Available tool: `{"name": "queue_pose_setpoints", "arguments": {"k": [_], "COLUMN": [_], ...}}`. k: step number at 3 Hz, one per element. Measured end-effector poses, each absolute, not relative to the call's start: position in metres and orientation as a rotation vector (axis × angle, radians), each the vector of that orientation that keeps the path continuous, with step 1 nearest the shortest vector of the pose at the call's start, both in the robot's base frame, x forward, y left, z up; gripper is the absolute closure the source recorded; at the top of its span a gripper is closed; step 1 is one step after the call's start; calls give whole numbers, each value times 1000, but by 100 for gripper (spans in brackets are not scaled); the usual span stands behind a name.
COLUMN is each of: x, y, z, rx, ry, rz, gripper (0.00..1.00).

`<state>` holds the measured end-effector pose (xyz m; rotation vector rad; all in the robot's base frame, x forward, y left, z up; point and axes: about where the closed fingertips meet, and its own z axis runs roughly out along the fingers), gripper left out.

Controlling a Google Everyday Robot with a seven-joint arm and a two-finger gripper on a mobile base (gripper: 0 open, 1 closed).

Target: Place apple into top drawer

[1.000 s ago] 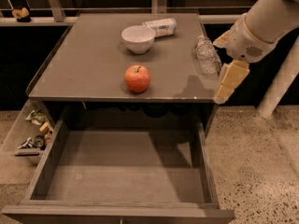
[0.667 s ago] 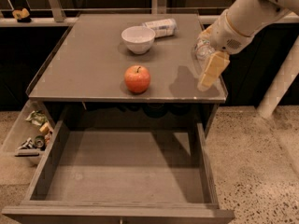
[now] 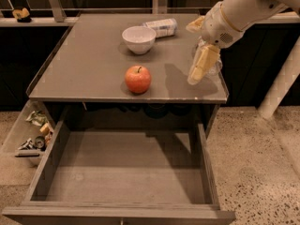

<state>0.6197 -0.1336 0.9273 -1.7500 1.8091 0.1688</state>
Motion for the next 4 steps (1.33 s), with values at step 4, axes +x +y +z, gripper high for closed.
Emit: {"name": "queue_pose_setpoints", "arguments": {"k": [4], "x": [625], "y": [-38], "z": [923], "rx": [-1411], "ry": [1289], "rz": [944], "gripper": [0]}}
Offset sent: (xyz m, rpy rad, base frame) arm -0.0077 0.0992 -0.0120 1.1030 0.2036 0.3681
